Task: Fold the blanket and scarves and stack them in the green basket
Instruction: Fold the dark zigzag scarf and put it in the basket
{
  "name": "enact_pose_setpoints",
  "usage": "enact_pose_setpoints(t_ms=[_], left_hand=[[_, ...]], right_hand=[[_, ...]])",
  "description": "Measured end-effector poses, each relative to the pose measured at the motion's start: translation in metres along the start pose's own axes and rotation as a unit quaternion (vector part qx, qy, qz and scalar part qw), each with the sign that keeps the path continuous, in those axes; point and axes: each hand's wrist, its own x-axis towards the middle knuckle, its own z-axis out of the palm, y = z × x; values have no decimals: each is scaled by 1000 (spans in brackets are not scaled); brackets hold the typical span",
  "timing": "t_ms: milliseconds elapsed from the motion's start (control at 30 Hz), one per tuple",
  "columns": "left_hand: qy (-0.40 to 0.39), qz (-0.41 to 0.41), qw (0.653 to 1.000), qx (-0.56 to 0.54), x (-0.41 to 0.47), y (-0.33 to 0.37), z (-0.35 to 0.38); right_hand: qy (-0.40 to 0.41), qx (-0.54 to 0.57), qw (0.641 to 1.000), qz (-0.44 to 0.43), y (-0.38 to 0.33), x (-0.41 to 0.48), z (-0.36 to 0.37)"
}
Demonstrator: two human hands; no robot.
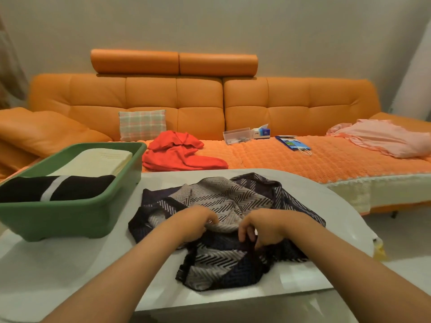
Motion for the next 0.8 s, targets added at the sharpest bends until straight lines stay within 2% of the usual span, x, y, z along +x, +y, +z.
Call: enact_pose_setpoints(t_ms=[100,167,267,333,400,433,500,567,600,633,700,800], left_hand=[[-28,-40,995,86,3,-2,-15],[-37,-86,986,136,1,-8,-25],[-80,-152,974,150,-9,-18,-34],[-119,-180,967,137,-13,-16,-35],[-114,-189,969,108,-11,-7,-37],[-88,-185,975,88,-6,-3,-38],[-4,-144,988,56,9,7,-34],[71,-70,995,19,25,23,-25],[94,-31,995,-8,33,33,-18],[111,6,993,-30,41,43,-11],[133,54,989,-45,55,60,4],[125,27,990,-64,73,69,18]], right_hand=[[40,-57,996,62,19,-6,-6],[107,-97,982,117,39,-7,-14],[185,-192,937,228,69,-11,-25],[206,-268,904,262,86,-15,-24],[216,-283,890,284,93,-13,-17],[217,-259,895,291,92,-10,-14],[202,-137,922,300,87,-3,-8],[128,5,948,291,85,5,-1],[89,36,956,276,84,7,3],[66,43,963,257,84,7,6],[85,26,973,213,87,7,8],[160,-28,966,200,98,7,1]])
